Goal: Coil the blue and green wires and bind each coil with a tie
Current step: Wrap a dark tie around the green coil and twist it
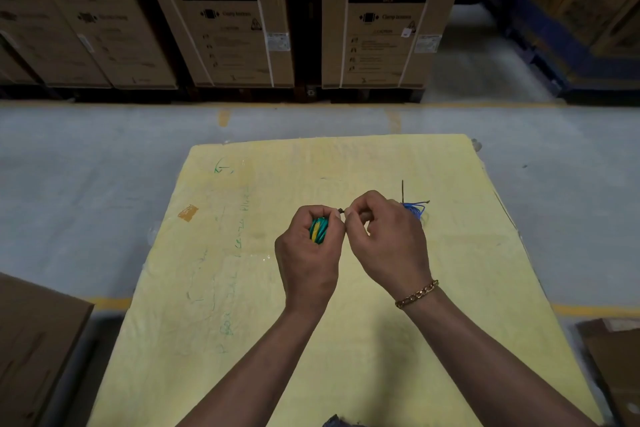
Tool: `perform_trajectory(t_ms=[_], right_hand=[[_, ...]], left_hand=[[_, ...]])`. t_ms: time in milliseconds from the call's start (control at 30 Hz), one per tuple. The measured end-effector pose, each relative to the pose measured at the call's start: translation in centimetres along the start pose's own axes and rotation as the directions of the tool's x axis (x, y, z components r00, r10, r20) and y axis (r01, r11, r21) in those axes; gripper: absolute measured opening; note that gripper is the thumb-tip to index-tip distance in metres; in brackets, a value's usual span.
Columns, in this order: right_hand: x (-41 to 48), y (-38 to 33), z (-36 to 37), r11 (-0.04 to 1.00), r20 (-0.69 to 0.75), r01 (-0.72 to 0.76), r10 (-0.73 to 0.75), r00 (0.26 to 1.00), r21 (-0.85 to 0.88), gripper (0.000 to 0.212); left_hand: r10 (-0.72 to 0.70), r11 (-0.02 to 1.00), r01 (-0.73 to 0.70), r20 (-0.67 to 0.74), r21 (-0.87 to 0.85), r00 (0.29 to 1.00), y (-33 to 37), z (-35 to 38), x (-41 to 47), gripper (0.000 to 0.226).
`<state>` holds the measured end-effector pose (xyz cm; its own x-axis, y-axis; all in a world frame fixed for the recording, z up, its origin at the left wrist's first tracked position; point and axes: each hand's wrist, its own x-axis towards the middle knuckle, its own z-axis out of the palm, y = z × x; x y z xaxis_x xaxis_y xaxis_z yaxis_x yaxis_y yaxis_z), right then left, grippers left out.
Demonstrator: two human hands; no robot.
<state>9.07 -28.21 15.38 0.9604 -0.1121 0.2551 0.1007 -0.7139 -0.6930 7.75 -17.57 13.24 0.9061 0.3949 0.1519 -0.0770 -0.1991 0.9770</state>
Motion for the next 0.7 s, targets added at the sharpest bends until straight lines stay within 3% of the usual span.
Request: perform_trajectory(t_ms=[100, 200, 300, 433, 567, 700], right_hand=[[0.1, -0.2, 0.1, 0.991, -0.021, -0.077, 0.08, 0.997, 0.105, 0.012], [0.0, -0.3, -0.1, 0.968, -0.032, -0.072, 0.082, 0.996, 0.24, 0.011], [0.1, -0.6, -0.3, 0.886, 0.055, -0.16, 0.151, 0.987, 0.435, 0.011], [0.3, -0.7, -0.7, 0.757, 0.229, -0.327, 0.237, 0.944, 0.565, 0.015], [0.6, -0.6, -1.3, 0.773, 0.246, -0.305, 0.198, 0.949, 0.556, 0.014], [0.8, -0.6, -1.9, 0.817, 0.254, -0.257, 0.141, 0.957, 0.517, 0.014]], left_hand=[[-0.101, 0.993, 0.1, -0.005, -0.066, 0.995, 0.3, 0.2, 0.1, 0.01], [-0.335, 0.913, 0.331, 0.023, -0.24, 0.942, 1.0, 0.2, 0.2, 0.01], [-0.432, 0.846, 0.431, 0.072, -0.313, 0.899, 1.6, 0.0, 0.1, 0.01], [-0.331, 0.9, 0.341, 0.083, -0.273, 0.94, 2.0, -0.5, -0.1, 0.012], [-0.174, 0.964, 0.205, 0.18, -0.17, 0.968, 1.5, -1.1, 0.4, 0.01], [-0.137, 0.971, 0.173, 0.212, -0.164, 0.968, 1.5, -1.3, 0.7, 0.009]])
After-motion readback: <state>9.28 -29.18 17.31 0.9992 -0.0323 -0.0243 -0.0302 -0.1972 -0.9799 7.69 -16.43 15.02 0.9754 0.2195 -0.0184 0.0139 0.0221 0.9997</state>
